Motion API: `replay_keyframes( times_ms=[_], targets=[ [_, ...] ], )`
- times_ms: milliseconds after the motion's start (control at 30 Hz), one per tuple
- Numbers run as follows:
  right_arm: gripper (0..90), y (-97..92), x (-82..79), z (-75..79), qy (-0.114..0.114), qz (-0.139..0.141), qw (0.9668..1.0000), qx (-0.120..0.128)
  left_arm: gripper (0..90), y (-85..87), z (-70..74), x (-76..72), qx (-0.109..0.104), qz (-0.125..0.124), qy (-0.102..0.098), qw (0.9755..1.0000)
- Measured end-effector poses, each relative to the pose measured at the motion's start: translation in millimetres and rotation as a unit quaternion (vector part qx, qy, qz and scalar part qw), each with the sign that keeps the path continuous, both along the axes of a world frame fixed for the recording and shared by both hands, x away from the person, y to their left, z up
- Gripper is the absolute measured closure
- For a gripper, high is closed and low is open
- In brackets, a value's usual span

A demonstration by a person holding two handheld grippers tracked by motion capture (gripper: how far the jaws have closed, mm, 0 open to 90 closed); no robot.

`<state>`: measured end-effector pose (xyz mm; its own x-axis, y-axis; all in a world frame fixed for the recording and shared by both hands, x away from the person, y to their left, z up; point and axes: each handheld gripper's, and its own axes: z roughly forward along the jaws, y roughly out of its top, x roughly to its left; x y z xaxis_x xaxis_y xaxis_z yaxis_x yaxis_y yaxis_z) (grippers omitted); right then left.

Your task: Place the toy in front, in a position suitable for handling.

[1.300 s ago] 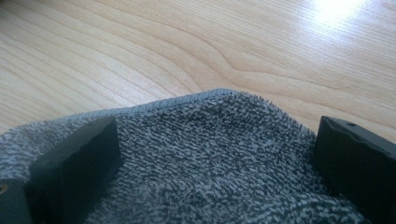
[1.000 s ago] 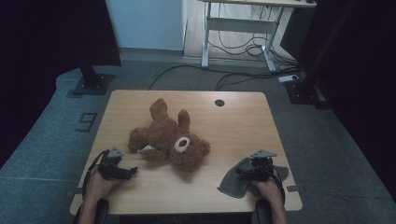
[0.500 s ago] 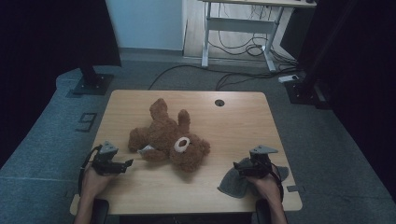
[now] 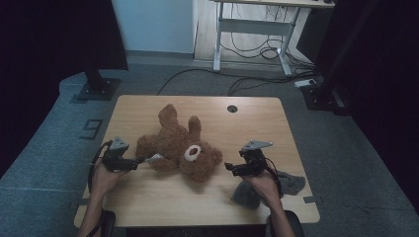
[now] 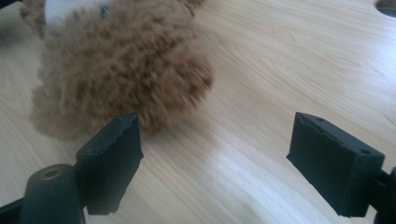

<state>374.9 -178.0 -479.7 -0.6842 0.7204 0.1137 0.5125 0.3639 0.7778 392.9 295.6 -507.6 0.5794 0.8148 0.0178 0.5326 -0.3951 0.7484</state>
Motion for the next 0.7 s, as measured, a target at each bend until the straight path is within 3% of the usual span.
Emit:
replay_keyframes(
  times_ms=[167,333,500,600,700],
  targets=[
    [22.3,16.3,12.4,-0.3,0.002,0.022,0.9997,0.005,13.3,-4.7,-1.2,15.8,0.001,-0.005,0.004,1.0],
    [24.8,27.1,25.8,-8.1,0.019,0.038,0.9991,0.008,10.7,-10.4,-2.8,28.9,0.004,-0.02,0.01,0.9997],
    [27.0,36.9,38.1,-18.3,0.032,0.057,0.9979,0.0,12.1,-13.4,-10.3,42.4,0.012,-0.032,0.027,0.9991],
    [38.2,35.6,44.0,-22.4,0.045,0.08,0.9955,0.024,15.7,-14.7,-15.5,46.4,0.005,-0.052,0.032,0.9981],
    [54.5,32.7,45.3,-23.7,0.063,0.094,0.9927,0.042,27.3,-19.3,-18.9,47.5,0.009,-0.068,0.03,0.9972]
  ],
)
